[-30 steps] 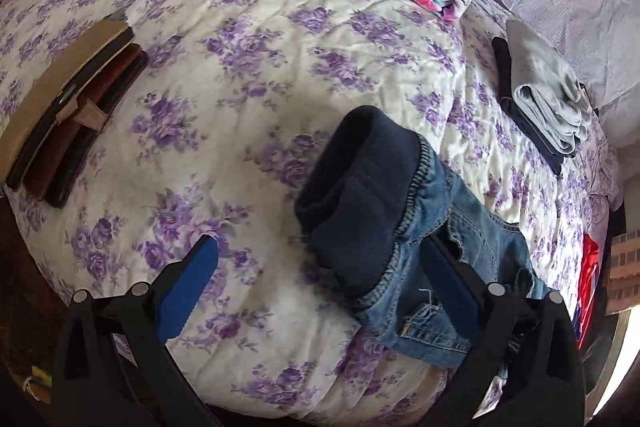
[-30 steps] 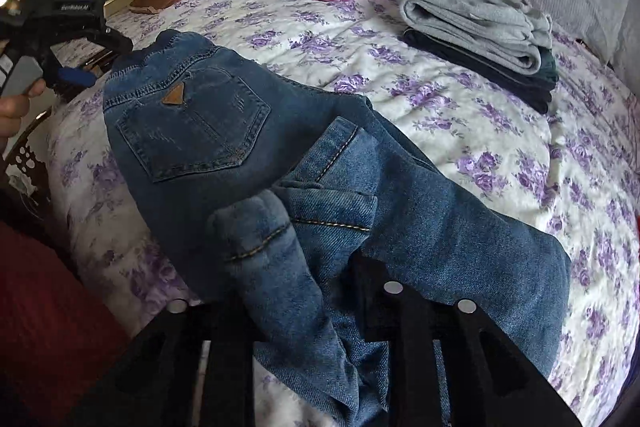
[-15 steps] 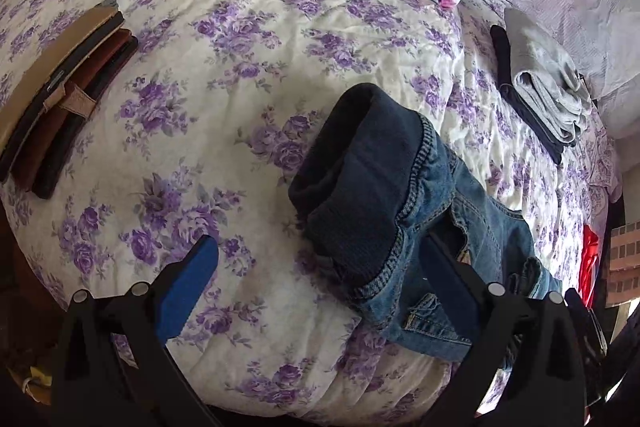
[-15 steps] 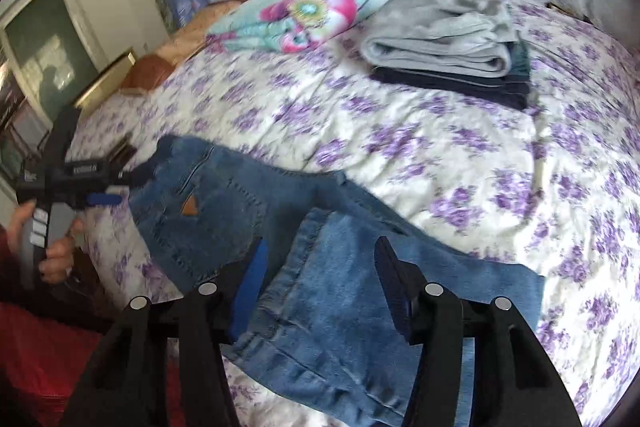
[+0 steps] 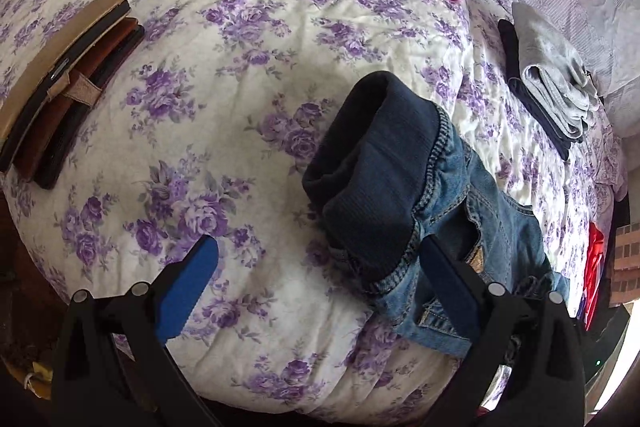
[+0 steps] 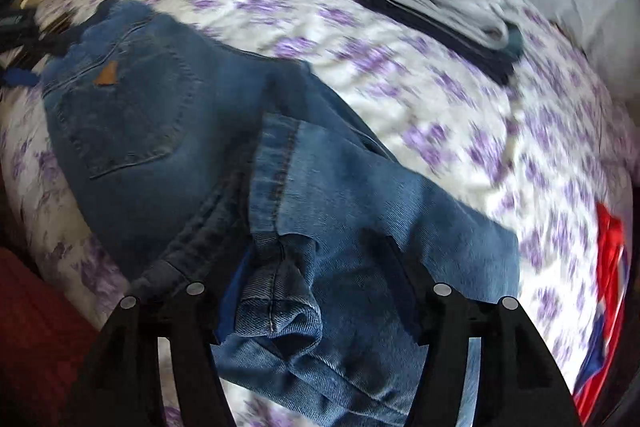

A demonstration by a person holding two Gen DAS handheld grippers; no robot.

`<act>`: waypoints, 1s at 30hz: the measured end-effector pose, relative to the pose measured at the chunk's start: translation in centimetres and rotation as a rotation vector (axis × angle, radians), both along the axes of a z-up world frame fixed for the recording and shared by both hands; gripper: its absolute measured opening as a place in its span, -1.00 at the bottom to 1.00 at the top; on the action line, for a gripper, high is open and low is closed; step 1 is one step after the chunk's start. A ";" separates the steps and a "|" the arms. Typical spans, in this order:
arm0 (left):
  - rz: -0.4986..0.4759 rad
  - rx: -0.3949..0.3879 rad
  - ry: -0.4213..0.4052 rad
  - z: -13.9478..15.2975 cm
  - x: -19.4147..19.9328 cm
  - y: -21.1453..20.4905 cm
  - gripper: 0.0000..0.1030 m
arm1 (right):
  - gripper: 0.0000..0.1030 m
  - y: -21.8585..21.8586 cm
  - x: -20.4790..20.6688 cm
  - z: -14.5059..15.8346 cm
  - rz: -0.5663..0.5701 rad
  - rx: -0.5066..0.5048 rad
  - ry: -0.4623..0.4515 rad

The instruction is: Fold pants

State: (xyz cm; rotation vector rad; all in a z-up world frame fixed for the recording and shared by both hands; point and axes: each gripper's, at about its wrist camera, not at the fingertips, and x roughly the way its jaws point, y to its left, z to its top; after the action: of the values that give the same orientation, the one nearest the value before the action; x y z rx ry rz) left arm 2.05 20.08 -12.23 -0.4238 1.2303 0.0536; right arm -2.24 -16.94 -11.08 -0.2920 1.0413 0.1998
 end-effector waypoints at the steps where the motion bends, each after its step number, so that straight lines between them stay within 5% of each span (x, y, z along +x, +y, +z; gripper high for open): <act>1: 0.006 -0.011 0.003 -0.1 0.0 0.2 0.90 | 0.27 0.2 0.1 0.1 0.000 0.009 -0.003; 5: 0.010 -0.023 0.005 -0.2 0.0 0.3 0.90 | 0.28 1.2 -0.5 3.0 0.089 0.218 -0.050; 10: -0.015 -0.017 -0.002 -0.1 0.2 -0.4 0.90 | 0.28 0.0 0.1 4.5 0.012 0.242 -0.129; 12: -0.013 -0.028 0.007 -0.4 0.3 -0.5 0.90 | 0.28 1.4 1.1 2.9 0.035 0.173 -0.078; 15: -0.014 -0.048 0.021 -0.8 0.4 -0.8 0.90 | 0.31 3.5 2.4 -0.8 0.103 -0.097 -0.046; 16: -0.020 -0.047 0.024 -0.8 0.4 -1.0 0.90 | 0.49 2.8 2.4 -1.0 0.083 -0.085 -0.069; 18: -0.043 -0.042 0.033 -1.0 0.5 -1.4 0.90 | 0.52 0.7 3.4 -1.0 -0.011 -0.006 -0.028; 23: -0.051 -0.059 0.043 -2.3 1.1 -1.8 0.90 | 0.54 1.1 3.4 0.2 0.030 0.020 -0.026; 26: -0.055 -0.013 0.014 -2.7 1.9 -2.4 0.90 | 0.54 -0.3 2.2 3.8 0.020 0.202 -0.131; 30: -0.102 0.085 -0.049 -2.9 3.2 -3.7 0.92 | 0.46 -2.8 2.0 3.7 -0.094 0.189 -0.179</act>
State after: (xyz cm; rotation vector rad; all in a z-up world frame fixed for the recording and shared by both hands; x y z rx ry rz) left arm 5.24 16.41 -15.12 -0.2868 1.1950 0.0086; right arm -0.25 -19.72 -7.35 -0.0874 0.8496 0.1821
